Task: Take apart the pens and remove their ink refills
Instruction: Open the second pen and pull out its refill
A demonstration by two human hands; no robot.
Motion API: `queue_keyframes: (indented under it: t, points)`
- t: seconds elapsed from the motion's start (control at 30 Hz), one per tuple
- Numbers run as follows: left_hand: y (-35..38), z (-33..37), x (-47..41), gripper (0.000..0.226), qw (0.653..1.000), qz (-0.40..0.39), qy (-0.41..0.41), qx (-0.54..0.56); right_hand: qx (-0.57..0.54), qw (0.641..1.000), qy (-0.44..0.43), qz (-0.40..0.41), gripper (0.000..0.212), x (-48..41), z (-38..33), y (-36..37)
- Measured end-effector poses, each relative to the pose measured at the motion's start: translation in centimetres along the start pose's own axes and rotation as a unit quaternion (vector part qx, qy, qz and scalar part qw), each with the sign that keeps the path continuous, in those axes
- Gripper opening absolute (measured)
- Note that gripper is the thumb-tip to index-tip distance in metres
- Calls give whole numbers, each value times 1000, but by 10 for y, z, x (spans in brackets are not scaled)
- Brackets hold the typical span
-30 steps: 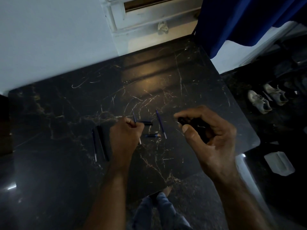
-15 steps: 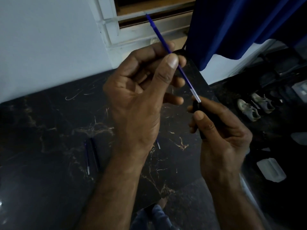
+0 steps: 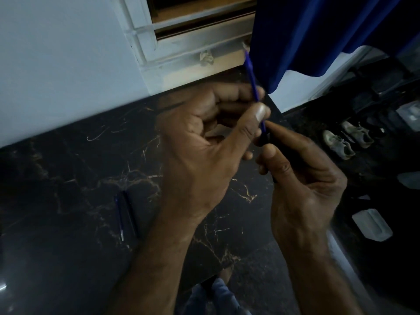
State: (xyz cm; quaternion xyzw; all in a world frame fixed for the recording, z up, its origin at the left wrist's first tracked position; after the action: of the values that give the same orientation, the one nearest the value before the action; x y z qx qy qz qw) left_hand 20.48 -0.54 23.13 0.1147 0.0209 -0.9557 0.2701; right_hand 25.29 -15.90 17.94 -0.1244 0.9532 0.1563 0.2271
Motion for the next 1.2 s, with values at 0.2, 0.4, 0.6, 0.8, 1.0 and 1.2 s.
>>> queue_keyframes:
  t: [0.2, 0.4, 0.6, 0.8, 1.0, 1.2]
  points:
    - [-7, -14, 4, 8, 996, -7, -39, -82, 31, 999, 20, 21, 24, -4, 3, 2]
    - [-15, -7, 2, 10, 999, 21, 0, -42, 64, 998, 4, 4, 28, -4, -1, 8]
    - [-28, -30, 6, 16, 999, 2, -7, -31, 82, 997, 13, -1, 27, -1, 8, 13]
    - [-86, -153, 45, 9, 964, 43, -172, -198, 44, 996, 74, 2, 22, 14, 25, 9]
    - [-80, -262, 102, 27, 860, -122, -259, -422, 44, 992, 117, -9, 20, 32, 34, 4]
    - [-71, -286, 108, 20, 813, -128, -269, -500, 58, 990, 127, -13, 18, 32, 31, 2]
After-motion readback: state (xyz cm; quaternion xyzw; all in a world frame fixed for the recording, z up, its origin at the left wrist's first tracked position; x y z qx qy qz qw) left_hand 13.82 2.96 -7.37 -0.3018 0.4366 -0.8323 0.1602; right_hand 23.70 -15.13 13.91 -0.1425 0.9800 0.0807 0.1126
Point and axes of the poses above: each hand's wrist, its own x-axis away from the middle knuckle, its own y-axis out of the palm, z = x × y, the point moved 8 cm from there along -x, towards the middle knuckle, and after that the axes turned 9 degrees about -y, right-handed, at the moved point
